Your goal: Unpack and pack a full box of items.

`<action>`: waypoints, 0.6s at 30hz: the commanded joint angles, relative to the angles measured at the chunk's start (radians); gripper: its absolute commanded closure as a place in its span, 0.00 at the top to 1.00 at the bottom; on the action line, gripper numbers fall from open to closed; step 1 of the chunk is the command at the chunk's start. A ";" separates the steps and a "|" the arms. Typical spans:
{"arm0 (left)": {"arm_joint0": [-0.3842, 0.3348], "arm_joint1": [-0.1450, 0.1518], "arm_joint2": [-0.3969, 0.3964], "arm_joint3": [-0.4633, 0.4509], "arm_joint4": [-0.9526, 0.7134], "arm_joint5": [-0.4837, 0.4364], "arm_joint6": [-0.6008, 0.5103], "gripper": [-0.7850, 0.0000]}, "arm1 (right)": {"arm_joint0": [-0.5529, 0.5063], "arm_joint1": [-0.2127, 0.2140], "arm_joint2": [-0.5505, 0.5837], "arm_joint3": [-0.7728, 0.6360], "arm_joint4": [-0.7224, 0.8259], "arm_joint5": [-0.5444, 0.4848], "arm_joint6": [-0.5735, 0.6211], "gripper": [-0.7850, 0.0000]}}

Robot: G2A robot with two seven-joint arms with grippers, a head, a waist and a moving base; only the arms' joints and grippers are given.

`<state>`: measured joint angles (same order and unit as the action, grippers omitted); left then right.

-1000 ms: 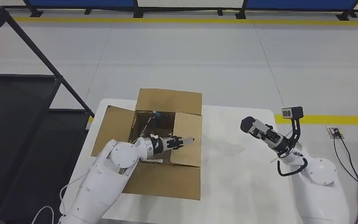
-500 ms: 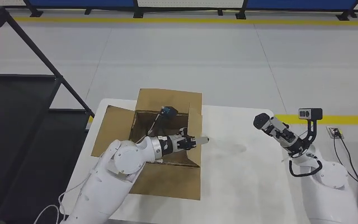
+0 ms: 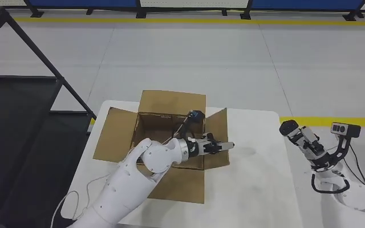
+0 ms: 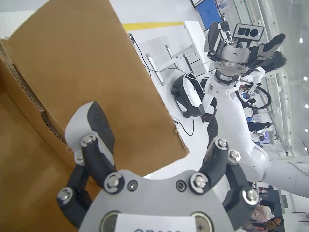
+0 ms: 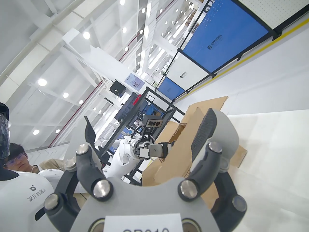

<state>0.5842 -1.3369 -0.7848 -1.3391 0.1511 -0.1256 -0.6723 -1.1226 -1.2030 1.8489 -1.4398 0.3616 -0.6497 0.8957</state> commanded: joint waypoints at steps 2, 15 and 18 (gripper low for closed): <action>-0.024 -0.018 0.035 0.052 -0.007 -0.003 0.003 1.00 | -0.037 0.002 0.023 -0.039 -0.045 -0.008 -0.079 1.00; -0.057 -0.066 0.090 0.174 -0.036 -0.029 -0.008 1.00 | -0.110 0.013 0.036 -0.124 -0.084 0.004 -0.180 1.00; -0.057 -0.071 0.088 0.180 -0.038 -0.032 -0.012 1.00 | -0.109 0.016 0.028 -0.124 -0.094 0.009 -0.190 1.00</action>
<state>0.5269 -1.4060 -0.6957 -1.1609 0.1136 -0.1563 -0.6832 -1.2319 -1.1883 1.8790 -1.5642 0.2711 -0.6424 0.7081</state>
